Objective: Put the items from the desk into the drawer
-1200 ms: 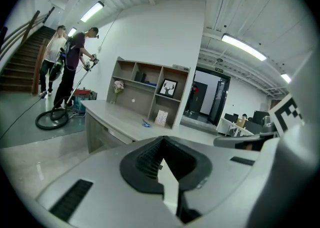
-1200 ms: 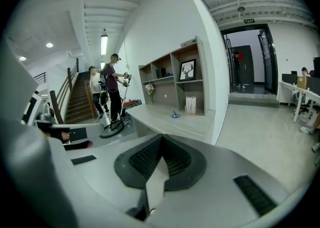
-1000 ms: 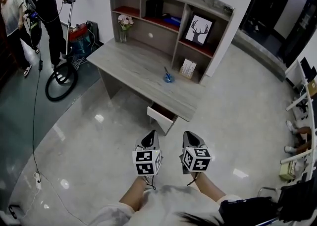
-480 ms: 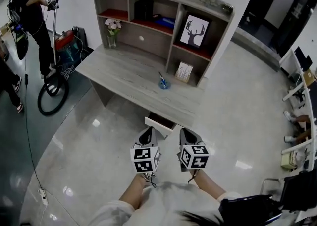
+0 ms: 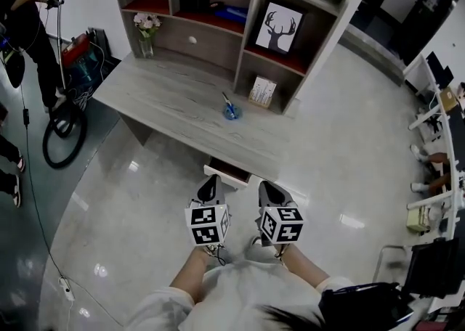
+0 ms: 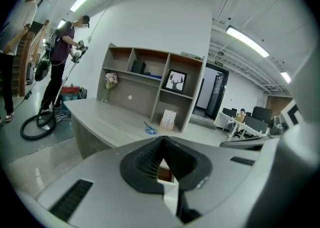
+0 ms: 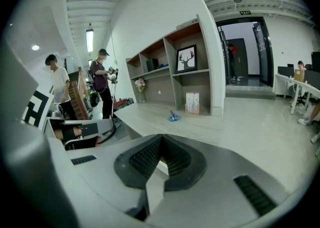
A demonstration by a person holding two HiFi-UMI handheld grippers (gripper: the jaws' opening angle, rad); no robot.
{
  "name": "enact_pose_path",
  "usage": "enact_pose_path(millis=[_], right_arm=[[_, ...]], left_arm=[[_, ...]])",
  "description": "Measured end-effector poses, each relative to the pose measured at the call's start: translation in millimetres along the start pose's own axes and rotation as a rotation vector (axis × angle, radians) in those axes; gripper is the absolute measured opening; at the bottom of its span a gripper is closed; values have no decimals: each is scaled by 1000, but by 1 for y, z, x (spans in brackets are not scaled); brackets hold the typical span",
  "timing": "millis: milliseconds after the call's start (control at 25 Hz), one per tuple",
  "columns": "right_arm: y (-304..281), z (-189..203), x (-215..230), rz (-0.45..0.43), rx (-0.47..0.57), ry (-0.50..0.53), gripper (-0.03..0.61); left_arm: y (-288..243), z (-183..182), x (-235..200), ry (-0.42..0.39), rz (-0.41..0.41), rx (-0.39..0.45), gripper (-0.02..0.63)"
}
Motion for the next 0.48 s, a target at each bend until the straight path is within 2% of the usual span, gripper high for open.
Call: enact_pose_path(millis=[240, 480], right_arm=[[-28, -1, 15, -55, -28, 11, -2], [-58, -23, 27, -142, -30, 54, -2]], left_arm=[[-20, 2, -2, 3, -61, -7, -3], [-43, -5, 4, 44, -129, 2, -3]])
Point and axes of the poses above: the fingertips, and each gripper's own axes: y backward along the fingers, x to its right, z out of its underside, the point moved 10 cm from there along y, backward along the fingers, and after that the axes turned 8 degrees about z, right-handed, at the moved point
